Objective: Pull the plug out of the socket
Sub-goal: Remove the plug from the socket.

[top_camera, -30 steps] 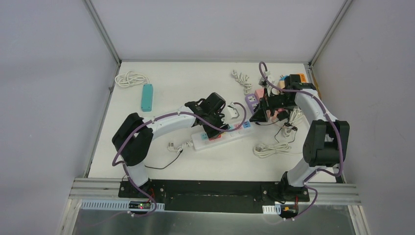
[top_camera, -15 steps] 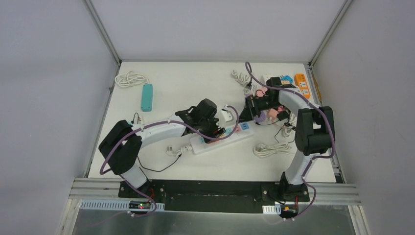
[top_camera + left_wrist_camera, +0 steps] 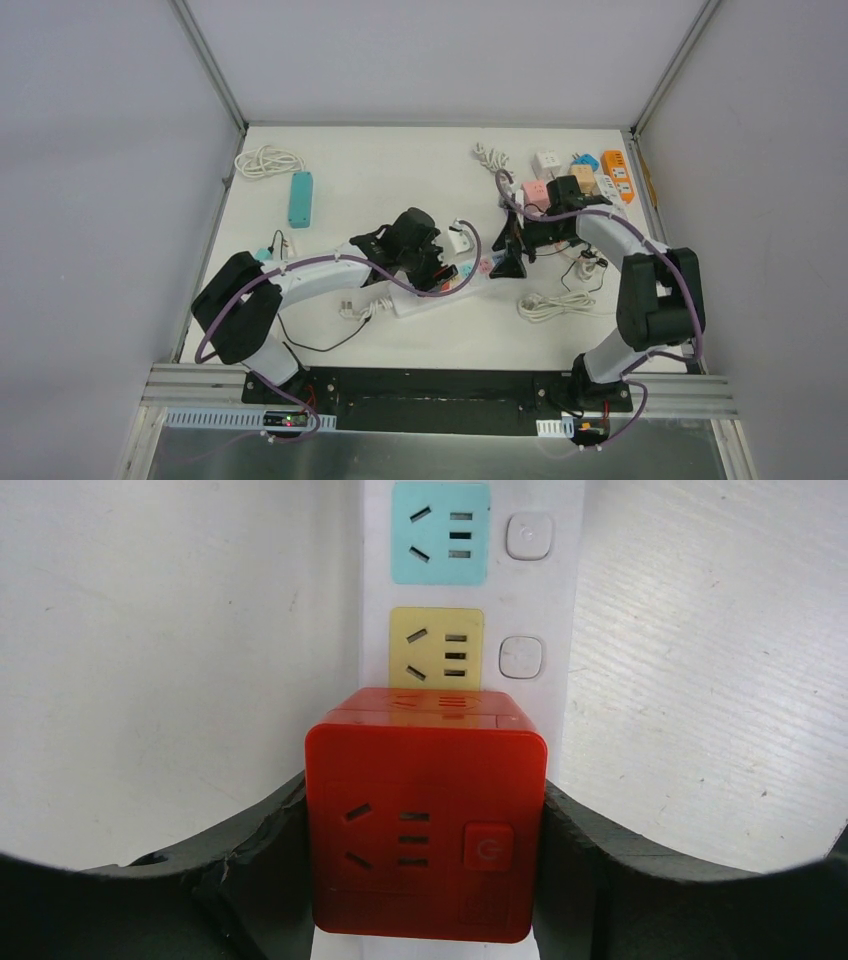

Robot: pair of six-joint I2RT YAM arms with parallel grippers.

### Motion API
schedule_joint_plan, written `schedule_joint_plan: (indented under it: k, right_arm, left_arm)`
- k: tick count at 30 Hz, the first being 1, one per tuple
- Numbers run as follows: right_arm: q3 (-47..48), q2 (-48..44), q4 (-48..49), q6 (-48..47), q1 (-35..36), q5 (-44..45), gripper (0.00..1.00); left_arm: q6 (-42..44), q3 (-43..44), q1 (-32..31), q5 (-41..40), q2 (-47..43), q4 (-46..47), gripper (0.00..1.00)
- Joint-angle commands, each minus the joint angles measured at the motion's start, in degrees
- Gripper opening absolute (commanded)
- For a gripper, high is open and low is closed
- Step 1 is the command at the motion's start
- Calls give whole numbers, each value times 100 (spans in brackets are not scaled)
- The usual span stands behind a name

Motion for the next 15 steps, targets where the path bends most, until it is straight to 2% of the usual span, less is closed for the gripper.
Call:
schedule_joint_plan:
  k: [1, 6, 10, 15]
  right_arm:
    - [-632, -803, 749, -2181, 127, 136, 100]
    - [-779, -746, 398, -3813, 396, 266, 97]
    - [-968, -625, 751, -3682, 560, 491, 94]
    - [-958, -447, 734, -3563, 580, 773, 95]
  left_arm:
    - [182, -262, -26, 584, -153, 459, 0]
    - [439, -449, -31, 921, -163, 672, 0]
    - [632, -716, -30, 1147, -221, 970, 0]
    - [669, -924, -29, 1155, -225, 1299, 0]
